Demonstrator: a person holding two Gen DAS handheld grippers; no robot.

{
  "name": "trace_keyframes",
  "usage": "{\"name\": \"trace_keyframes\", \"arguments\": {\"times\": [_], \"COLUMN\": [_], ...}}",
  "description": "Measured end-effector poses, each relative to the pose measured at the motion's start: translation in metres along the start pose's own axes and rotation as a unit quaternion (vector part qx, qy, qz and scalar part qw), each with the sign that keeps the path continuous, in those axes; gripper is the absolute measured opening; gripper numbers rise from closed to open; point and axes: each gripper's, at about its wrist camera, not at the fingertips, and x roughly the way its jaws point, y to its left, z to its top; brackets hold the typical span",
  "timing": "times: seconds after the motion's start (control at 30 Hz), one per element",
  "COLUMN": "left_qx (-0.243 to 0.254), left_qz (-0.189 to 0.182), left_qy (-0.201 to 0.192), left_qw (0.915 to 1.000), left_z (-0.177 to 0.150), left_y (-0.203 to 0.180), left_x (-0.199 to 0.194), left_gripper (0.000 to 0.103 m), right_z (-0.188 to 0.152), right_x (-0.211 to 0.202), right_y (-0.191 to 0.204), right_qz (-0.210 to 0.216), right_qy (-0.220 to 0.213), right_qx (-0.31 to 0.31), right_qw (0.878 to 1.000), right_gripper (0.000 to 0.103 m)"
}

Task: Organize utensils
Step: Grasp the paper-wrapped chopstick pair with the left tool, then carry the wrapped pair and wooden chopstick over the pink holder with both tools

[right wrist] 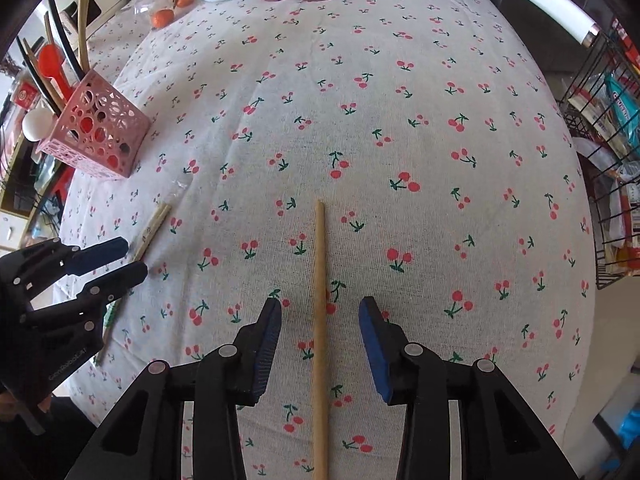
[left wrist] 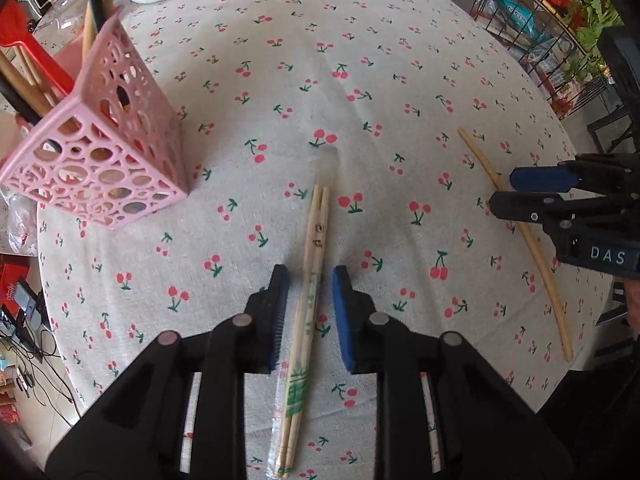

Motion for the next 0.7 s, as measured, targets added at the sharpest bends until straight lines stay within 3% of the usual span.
{"name": "trace_keyframes", "arguments": {"times": [0.13,0.2,0.27,0.37,0.5,0.7], "left_qx": [0.013,0.012,0.011,0.008,0.004,-0.011], "left_qz": [0.011,0.020,0.026,0.020,0.010,-0.001], "left_qy": [0.007,0.005,-0.001,-0.025,-0.079,-0.170], "left_qw": [0.9998,0.9997,0.9996,0.9995,0.9968,0.9855], "left_z": [0.004,0.012,0.016,0.011,-0.002,-0.022], "left_y": [-0.009,-0.022,-0.031,-0.034,-0.026,0.000], "left_x": [0.001,0.006,0.008,-0.007,-0.048,-0.101], "left_gripper": [0.015,0.011,0.011,0.011,0.011,0.011], "right_z": [0.003,0.005,0.005,0.004,0.000,-0.017], "right_x": [0.001,0.004,0.006,0.005,-0.025,-0.084], "right_y": [0.005,0.013,0.020,0.031,0.037,0.044], "right_qz": [-0.024,-0.051,-0.054,-0.050,-0.032,0.005], "right_qy": [-0.005,-0.009,-0.014,-0.025,-0.074,-0.159], "right_qx": [-0.006,-0.023,-0.039,-0.039,-0.038,-0.042], "right_qw": [1.000,0.998,0.998,0.998,0.996,0.986], "right_gripper": [0.032,0.016,0.007,0.006,0.006,0.006]}}
